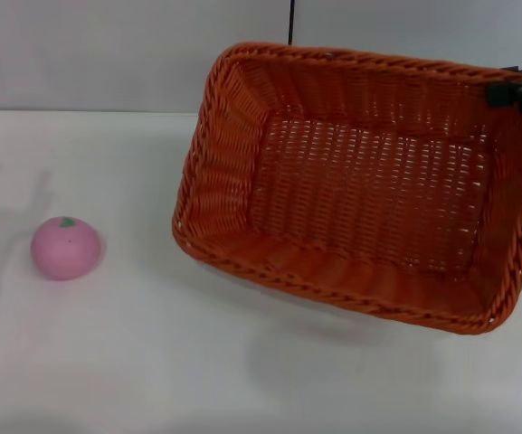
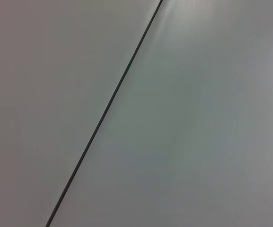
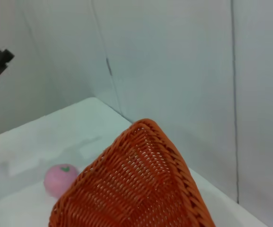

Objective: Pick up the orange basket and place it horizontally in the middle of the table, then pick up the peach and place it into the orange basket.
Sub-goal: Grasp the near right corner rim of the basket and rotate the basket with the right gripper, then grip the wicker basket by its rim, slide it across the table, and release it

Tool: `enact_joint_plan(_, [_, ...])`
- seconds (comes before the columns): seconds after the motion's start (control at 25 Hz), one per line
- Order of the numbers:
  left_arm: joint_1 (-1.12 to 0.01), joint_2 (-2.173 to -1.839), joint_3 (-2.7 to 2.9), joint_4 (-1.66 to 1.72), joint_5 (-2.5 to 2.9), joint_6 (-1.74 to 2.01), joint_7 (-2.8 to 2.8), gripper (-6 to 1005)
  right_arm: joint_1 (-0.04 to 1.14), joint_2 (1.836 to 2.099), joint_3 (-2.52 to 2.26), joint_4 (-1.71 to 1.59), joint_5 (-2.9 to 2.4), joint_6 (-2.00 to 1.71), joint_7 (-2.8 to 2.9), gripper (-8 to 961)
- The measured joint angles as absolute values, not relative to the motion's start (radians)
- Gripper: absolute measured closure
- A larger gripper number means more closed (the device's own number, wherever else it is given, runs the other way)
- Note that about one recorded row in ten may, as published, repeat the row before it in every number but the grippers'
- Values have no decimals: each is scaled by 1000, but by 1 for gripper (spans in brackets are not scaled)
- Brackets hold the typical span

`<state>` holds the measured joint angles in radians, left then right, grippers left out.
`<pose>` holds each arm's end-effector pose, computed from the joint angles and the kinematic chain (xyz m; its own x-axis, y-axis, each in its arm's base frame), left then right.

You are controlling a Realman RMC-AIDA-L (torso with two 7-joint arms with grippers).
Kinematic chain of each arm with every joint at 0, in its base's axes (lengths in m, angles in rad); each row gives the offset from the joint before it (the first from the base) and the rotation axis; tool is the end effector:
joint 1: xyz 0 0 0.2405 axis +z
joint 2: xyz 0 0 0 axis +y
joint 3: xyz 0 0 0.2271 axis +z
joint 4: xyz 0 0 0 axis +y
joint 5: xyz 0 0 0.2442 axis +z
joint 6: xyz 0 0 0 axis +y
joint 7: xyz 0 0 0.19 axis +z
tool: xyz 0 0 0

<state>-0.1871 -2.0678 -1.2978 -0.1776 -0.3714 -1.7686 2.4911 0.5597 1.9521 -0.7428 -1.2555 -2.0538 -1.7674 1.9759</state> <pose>-0.3093 0.2804 0.0578 0.2520 -0.3961 0.8829 0.8680 -0.3108 -0.3872 0.1726 0.3873 0.1141 0.8640 -0.3748 -0.3361 -0.4661 -0.8480 -0.2523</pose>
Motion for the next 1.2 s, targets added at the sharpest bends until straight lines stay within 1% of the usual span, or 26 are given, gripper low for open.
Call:
enact_joint_plan(0.16, [-187, -2068, -1298, -179, -371, -1769, 2491, 192, 569, 1949, -747, -1228, -2052, -1790, 1892, 776])
enact_joint_plan(0.28, [-189, -2069, -1298, -178, -371, -1768, 2485, 192, 585, 1941, -753, -1173, -2052, -1806, 1785, 776])
enact_joint_plan(0.32, [-194, -2069, -1298, -176, -371, -1767, 2480, 192, 607, 1934, -754, -1123, -2056, -1811, 1727, 776])
enact_joint_plan(0.36, [-194, -2069, -1298, -176, -371, -1767, 2480, 192, 607, 1934, -754, -1123, -2056, -1811, 1727, 776])
enact_joint_plan(0.48, [-197, -2069, -1298, -178, -371, -1767, 2480, 193, 642, 1921, -761, -1040, -2063, -1816, 1643, 776])
enact_joint_plan(0.8, [-201, -2072, -1290, -181, -370, -1773, 2465, 193, 716, 1905, -765, -857, -2083, -1767, 1498, 777])
enact_joint_plan(1.2, [-198, -2071, -1290, -181, -362, -1782, 2446, 194, 722, 1899, -768, -782, -2112, -1705, 1468, 777])
